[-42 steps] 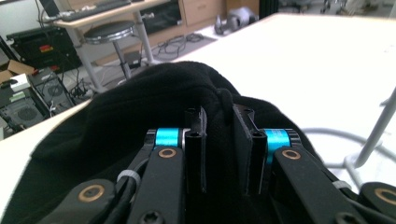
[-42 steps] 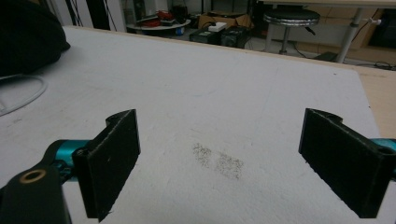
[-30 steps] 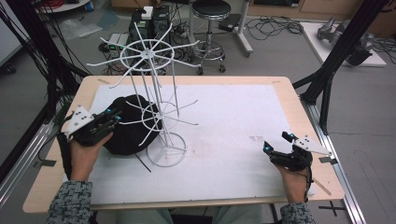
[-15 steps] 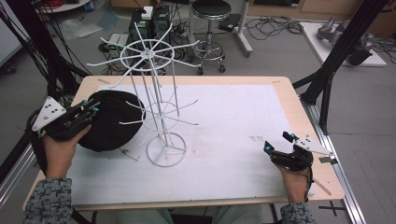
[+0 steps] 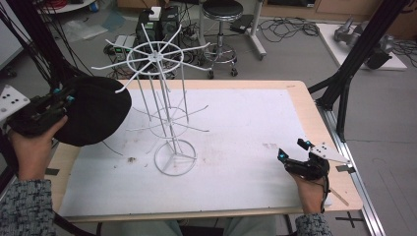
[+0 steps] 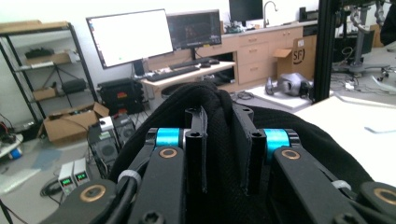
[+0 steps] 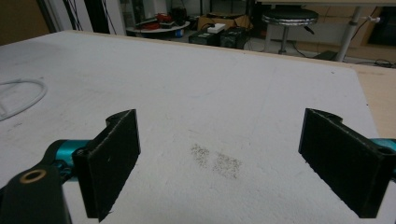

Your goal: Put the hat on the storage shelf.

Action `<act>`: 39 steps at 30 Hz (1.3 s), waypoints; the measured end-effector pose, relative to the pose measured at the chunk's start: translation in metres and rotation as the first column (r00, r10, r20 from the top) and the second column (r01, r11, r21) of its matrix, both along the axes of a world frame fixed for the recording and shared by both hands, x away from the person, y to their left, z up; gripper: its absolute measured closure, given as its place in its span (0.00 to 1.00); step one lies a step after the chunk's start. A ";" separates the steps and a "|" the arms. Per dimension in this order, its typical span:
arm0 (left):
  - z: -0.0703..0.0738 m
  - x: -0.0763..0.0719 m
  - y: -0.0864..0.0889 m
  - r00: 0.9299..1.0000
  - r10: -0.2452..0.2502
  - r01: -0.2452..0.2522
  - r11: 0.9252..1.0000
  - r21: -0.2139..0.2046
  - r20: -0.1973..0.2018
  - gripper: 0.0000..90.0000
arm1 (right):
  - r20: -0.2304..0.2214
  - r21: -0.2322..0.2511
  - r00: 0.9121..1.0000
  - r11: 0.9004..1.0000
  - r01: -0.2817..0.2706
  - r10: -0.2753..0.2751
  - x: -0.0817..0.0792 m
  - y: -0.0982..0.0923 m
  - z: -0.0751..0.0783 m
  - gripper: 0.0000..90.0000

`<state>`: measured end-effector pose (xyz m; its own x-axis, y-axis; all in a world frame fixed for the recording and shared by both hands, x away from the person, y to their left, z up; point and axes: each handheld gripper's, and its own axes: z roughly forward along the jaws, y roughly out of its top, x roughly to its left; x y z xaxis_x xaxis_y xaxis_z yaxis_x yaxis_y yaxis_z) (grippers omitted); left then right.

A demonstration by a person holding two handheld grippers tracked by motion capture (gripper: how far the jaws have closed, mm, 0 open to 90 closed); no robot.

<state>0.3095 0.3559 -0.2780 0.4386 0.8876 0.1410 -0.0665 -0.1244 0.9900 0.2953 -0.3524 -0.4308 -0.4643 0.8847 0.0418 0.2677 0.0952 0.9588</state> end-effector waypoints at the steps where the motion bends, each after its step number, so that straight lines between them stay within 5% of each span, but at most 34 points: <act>1: 0.004 0.000 0.001 1.000 -0.002 0.002 1.000 0.002 0.005 0.85 | 0.004 -0.004 1.000 1.000 -0.004 0.004 0.001 0.000 0.000 0.13; 25: 0.124 0.016 0.010 0.988 -0.023 0.031 0.998 -0.053 0.153 0.85 | 0.006 -0.001 1.000 1.000 -0.010 0.010 0.002 0.000 0.000 0.13; 39: 0.175 0.023 0.001 0.980 -0.043 0.063 0.994 -0.095 0.195 0.85 | 0.009 -0.007 1.000 1.000 -0.015 0.015 0.003 0.002 -0.001 0.13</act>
